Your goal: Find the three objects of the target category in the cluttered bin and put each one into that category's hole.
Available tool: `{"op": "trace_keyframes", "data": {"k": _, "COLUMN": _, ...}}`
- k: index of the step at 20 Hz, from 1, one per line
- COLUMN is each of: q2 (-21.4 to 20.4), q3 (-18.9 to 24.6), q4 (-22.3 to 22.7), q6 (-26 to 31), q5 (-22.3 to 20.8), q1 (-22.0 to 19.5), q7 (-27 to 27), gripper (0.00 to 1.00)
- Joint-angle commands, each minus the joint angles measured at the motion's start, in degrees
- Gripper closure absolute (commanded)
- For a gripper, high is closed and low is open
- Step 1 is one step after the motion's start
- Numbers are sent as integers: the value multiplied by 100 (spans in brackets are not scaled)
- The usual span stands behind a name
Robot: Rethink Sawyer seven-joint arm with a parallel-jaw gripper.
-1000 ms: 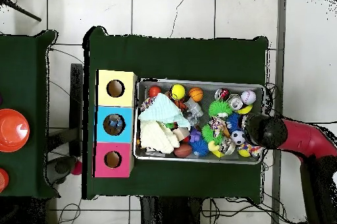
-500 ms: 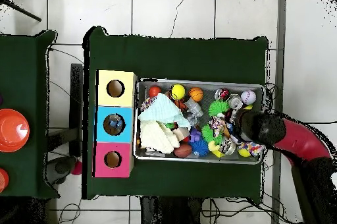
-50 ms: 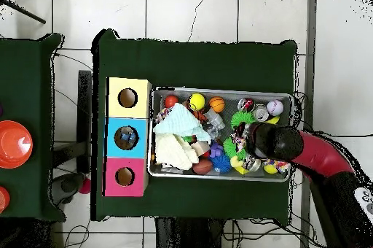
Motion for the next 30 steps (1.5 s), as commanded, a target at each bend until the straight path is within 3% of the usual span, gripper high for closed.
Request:
{"op": "trace_keyframes", "data": {"k": 1, "q2": 13, "q3": 166, "q4": 573, "q6": -583, "q5": 161, "q1": 354, "q7": 833, "gripper": 0}}
{"op": "trace_keyframes", "data": {"k": 7, "q2": 144, "q3": -78, "q4": 614, "q6": -1048, "q5": 149, "q1": 800, "q7": 1130, "gripper": 0}}
{"op": "trace_keyframes", "data": {"k": 16, "q2": 255, "q3": -735, "q4": 429, "q6": -1240, "q5": 22, "q1": 1556, "q7": 1157, "gripper": 0}}
{"op": "trace_keyframes", "data": {"k": 25, "q2": 643, "q3": -2004, "q4": -424, "q6": -408, "q5": -520, "q1": 2619, "q7": 674, "gripper": 0}}
{"op": "trace_keyframes", "data": {"k": 30, "q2": 833, "q3": -2409, "q4": -661, "q6": -428, "q5": -714, "q1": 2811, "q7": 443, "gripper": 0}}
